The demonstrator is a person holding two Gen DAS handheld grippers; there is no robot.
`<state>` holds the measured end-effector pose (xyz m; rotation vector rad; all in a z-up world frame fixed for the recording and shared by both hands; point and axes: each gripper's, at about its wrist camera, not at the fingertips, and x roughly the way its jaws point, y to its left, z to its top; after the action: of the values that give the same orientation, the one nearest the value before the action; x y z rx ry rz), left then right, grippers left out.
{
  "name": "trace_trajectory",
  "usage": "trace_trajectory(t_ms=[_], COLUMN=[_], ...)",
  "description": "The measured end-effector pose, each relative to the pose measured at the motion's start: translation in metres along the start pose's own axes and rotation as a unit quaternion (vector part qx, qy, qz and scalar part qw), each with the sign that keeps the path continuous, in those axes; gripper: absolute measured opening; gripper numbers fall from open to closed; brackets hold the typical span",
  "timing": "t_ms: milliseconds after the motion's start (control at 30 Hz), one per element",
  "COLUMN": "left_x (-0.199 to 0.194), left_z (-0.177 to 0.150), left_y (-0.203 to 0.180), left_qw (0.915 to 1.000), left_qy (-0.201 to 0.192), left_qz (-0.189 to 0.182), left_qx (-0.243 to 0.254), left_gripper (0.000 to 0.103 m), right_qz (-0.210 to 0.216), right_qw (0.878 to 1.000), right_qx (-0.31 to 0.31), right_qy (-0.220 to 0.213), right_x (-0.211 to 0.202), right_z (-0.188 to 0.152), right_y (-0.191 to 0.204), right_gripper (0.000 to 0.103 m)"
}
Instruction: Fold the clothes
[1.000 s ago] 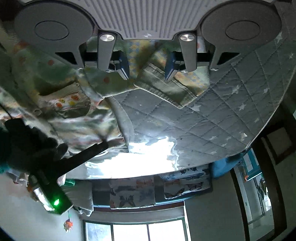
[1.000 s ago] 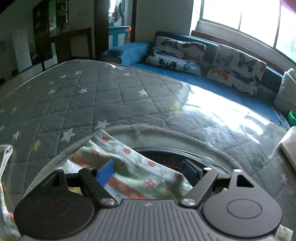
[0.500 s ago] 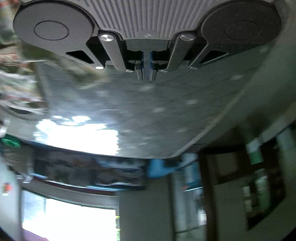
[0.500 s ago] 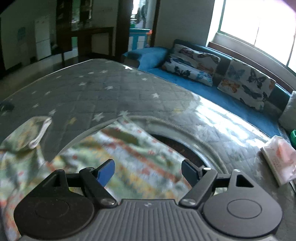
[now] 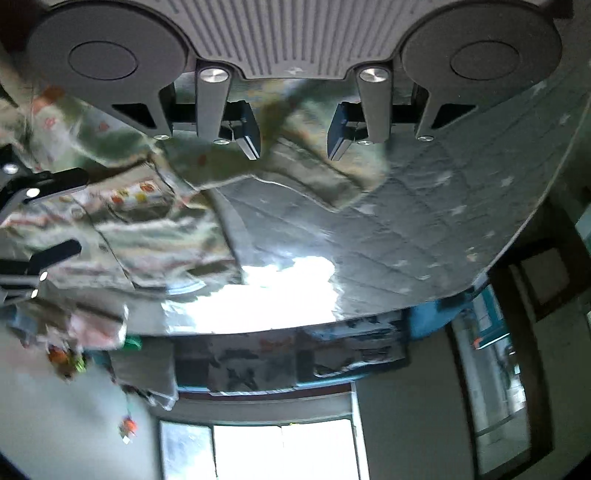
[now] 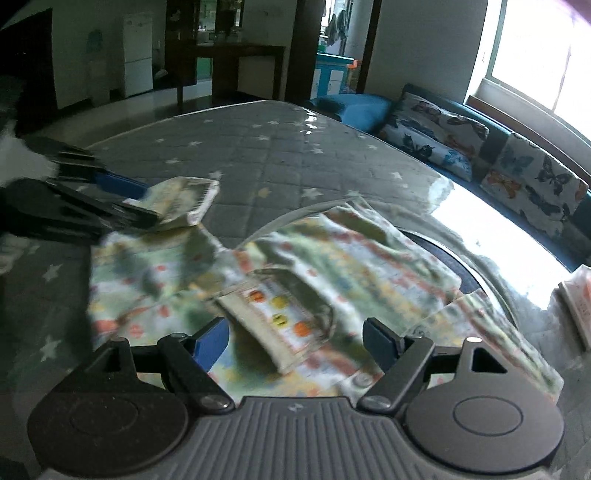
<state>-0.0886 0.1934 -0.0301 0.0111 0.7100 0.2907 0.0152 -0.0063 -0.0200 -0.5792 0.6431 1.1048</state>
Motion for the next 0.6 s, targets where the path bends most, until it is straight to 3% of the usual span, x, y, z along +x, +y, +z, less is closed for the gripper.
trace_trajectory(t_ms=[200,300,400,600], left_x=[0.026,0.026,0.020,-0.010], left_z=[0.004,0.004,0.003,0.010], left_y=[-0.009,-0.006,0.005,0.041], left_qw=[0.9999,0.9999,0.9998,0.9950], left_qy=[0.011,0.009,0.001,-0.046], left_qz=[0.005,0.005,-0.002,0.045], left_qx=[0.009,0.004,-0.022,-0.076], left_gripper=[0.042,0.020,0.008,0.005], right_qz=[0.002,0.000,0.001,0.010], right_qw=[1.000,1.000,1.000,0.999], right_qx=[0.003,0.006,0.014,0.025], right_qy=[-0.007,-0.010,-0.013,-0.022], right_x=[-0.014,-0.018,-0.021,-0.026], right_z=[-0.012,-0.017,-0.019,-0.019], right_y=[0.012,0.015,0.017,0.023], right_gripper=[0.082,0.082,0.082,0.082])
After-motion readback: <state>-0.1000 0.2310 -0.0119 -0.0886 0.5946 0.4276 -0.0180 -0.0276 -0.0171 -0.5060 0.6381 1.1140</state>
